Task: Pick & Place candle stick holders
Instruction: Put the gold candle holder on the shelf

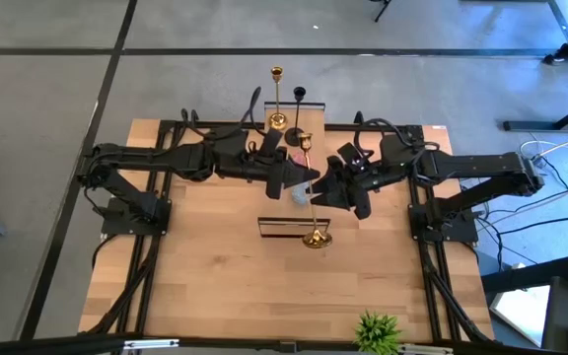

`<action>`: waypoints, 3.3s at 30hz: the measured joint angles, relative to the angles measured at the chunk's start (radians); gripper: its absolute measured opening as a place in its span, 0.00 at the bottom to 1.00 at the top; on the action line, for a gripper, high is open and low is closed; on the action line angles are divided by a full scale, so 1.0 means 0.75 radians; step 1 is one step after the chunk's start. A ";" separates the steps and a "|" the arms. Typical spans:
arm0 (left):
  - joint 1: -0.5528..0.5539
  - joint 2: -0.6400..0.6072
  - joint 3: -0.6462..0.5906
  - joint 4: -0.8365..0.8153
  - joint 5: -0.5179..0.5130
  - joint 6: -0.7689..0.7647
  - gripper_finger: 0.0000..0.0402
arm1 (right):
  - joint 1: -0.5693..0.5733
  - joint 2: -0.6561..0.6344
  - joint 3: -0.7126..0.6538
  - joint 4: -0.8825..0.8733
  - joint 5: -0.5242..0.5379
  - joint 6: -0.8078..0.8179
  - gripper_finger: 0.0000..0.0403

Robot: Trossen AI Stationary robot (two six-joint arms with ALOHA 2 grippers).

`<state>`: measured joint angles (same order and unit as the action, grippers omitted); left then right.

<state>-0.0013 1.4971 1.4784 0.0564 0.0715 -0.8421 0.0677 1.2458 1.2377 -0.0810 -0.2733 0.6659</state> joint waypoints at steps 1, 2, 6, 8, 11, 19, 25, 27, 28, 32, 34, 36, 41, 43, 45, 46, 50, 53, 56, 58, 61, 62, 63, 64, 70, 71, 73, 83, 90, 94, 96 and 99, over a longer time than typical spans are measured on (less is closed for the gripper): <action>0.000 0.000 0.000 0.000 0.000 0.003 0.03 | 0.000 0.006 0.000 0.021 -0.001 0.000 0.53; 0.000 0.000 0.000 0.000 0.000 0.007 0.03 | 0.000 0.010 0.000 0.036 -0.001 0.000 0.53; 0.001 0.000 0.000 -0.005 0.000 0.010 0.03 | 0.000 0.024 0.000 0.037 -0.001 0.011 0.52; 0.001 0.000 0.000 -0.004 0.002 0.010 0.03 | 0.000 0.023 0.000 0.038 0.000 0.013 0.50; 0.001 0.000 0.000 -0.005 0.014 0.010 0.03 | -0.003 0.023 0.000 0.039 0.000 0.015 0.41; 0.001 0.000 0.000 -0.009 0.010 0.033 0.03 | -0.005 0.023 -0.001 0.023 0.009 0.051 0.04; 0.009 -0.008 0.000 0.005 0.016 0.017 0.14 | -0.004 0.023 -0.001 0.023 0.022 0.045 0.04; 0.009 -0.022 0.000 0.009 0.009 0.032 0.18 | -0.001 0.023 -0.001 0.023 0.019 0.045 0.04; 0.009 -0.036 0.004 -0.008 0.009 0.040 0.21 | 0.002 0.023 -0.001 0.023 0.019 0.045 0.04; 0.013 -0.107 0.069 -0.225 0.007 0.069 0.35 | 0.016 0.014 -0.002 0.021 0.025 0.045 0.04; 0.013 -0.156 0.123 -0.430 -0.035 0.090 0.42 | 0.019 0.005 0.010 -0.005 0.053 0.040 0.04; 0.013 -0.205 0.173 -0.662 -0.129 0.108 0.48 | 0.019 -0.011 0.042 -0.110 0.126 0.002 0.04; -0.001 -0.331 0.202 -1.002 -0.425 0.077 0.56 | 0.018 -0.028 0.220 -0.437 0.540 -0.150 0.04; -0.032 -0.367 0.203 -1.067 -0.560 0.063 0.56 | 0.026 -0.029 0.298 -0.560 0.729 -0.229 0.04; -0.066 -0.390 0.204 -1.132 -0.687 0.058 0.57 | 0.056 -0.029 0.354 -0.628 0.870 -0.374 0.04; -0.079 -0.393 0.204 -1.175 -0.748 0.058 0.57 | 0.080 -0.033 0.368 -0.643 0.897 -0.465 0.04; -0.096 -0.403 0.202 -1.325 -0.933 0.054 0.57 | 0.159 -0.063 0.377 -0.683 0.905 -0.539 0.04; -0.044 -0.400 0.202 -1.367 -1.027 0.083 0.57 | 0.191 -0.070 0.359 -0.751 0.899 -0.430 0.04; 0.021 -0.390 0.202 -1.354 -1.111 0.182 0.57 | 0.210 -0.058 0.309 -0.870 0.946 -0.330 0.04; 0.077 -0.380 0.202 -1.355 -1.174 0.257 0.57 | 0.219 -0.054 0.242 -0.901 0.969 -0.273 0.04; 0.198 -0.357 0.202 -1.313 -1.226 0.279 0.57 | 0.218 -0.053 0.155 -0.813 0.923 -0.182 0.04; 0.243 -0.351 0.202 -1.299 -1.220 0.279 0.57 | 0.218 -0.053 0.135 -0.773 0.922 -0.160 0.04; 0.285 -0.346 0.202 -1.275 -1.204 0.283 0.57 | 0.219 -0.055 0.115 -0.753 0.926 -0.147 0.04; 0.325 -0.340 0.202 -1.258 -1.182 0.292 0.57 | 0.219 -0.055 0.096 -0.739 0.930 -0.140 0.04; 0.527 -0.278 0.202 -1.164 -1.038 0.352 0.56 | 0.170 -0.055 0.059 -0.710 1.012 -0.197 0.04; 0.556 -0.269 0.202 -1.140 -1.006 0.364 0.56 | 0.154 -0.056 0.054 -0.723 1.020 -0.211 0.04; 0.613 -0.248 0.202 -1.090 -0.944 0.392 0.55 | 0.114 -0.077 0.027 -0.743 1.013 -0.237 0.04; 0.860 -0.125 0.202 -0.781 -0.693 0.443 0.52 | -0.204 -0.371 -0.240 -0.569 0.799 -0.440 0.04; 0.979 -0.039 0.202 -0.665 -0.595 0.398 0.52 | -0.571 -0.394 -0.244 -0.520 0.479 -0.744 0.04; 1.012 -0.009 0.202 -0.667 -0.560 0.382 0.52 | -0.769 -0.327 -0.244 -0.445 0.226 -0.857 0.04; 1.021 -0.004 0.202 -0.667 -0.555 0.382 0.52 | -0.840 -0.287 -0.244 -0.375 0.134 -0.897 0.04; 1.038 -0.005 0.202 -0.662 -0.562 0.399 0.52 | -0.919 -0.218 -0.244 -0.283 0.014 -0.943 0.04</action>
<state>0.7768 1.4937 1.6299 -0.4403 -0.3500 -0.5431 -0.6215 1.0825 1.0546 -0.2932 -0.2625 -0.0413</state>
